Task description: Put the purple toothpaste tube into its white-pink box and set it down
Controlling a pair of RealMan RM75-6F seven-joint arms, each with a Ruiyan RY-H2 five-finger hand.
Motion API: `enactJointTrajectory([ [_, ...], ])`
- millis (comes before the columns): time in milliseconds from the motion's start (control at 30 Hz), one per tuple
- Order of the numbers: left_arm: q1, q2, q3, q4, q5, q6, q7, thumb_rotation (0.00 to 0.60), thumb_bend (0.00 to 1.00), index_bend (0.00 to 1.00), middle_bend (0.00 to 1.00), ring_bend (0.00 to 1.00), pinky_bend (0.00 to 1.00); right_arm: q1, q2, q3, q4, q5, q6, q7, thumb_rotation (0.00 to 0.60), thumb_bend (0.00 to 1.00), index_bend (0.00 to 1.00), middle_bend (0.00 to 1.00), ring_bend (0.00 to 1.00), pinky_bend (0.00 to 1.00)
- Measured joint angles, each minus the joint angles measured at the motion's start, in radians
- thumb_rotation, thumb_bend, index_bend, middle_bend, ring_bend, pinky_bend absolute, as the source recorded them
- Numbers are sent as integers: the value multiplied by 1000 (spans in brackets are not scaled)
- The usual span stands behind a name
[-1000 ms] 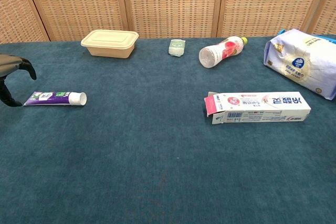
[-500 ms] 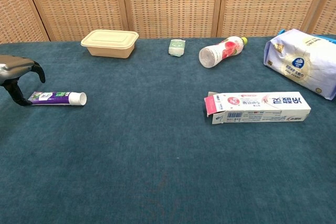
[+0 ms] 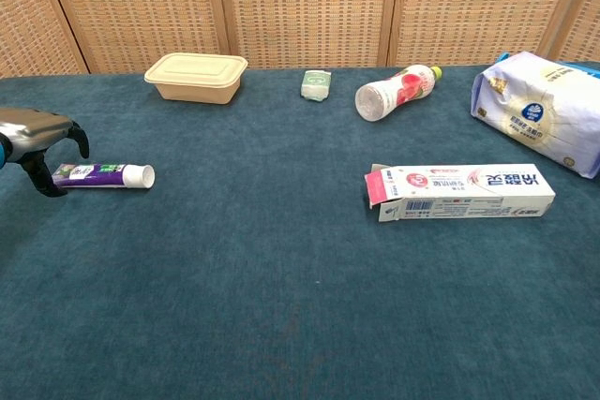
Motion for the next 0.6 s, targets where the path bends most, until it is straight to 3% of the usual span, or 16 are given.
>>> enactJointTrajectory([
  [300, -6, -27, 9, 15, 12, 3, -8, 600, 341, 430, 282, 24, 23, 0, 0, 1, 3, -4, 7, 6, 600, 45, 65, 0, 0, 0],
  [600, 3, -45, 16, 30, 72, 37, -45, 600, 410, 596, 428, 208, 210, -2, 2, -1, 1, -5, 10, 7, 600, 46, 69, 0, 0, 0],
])
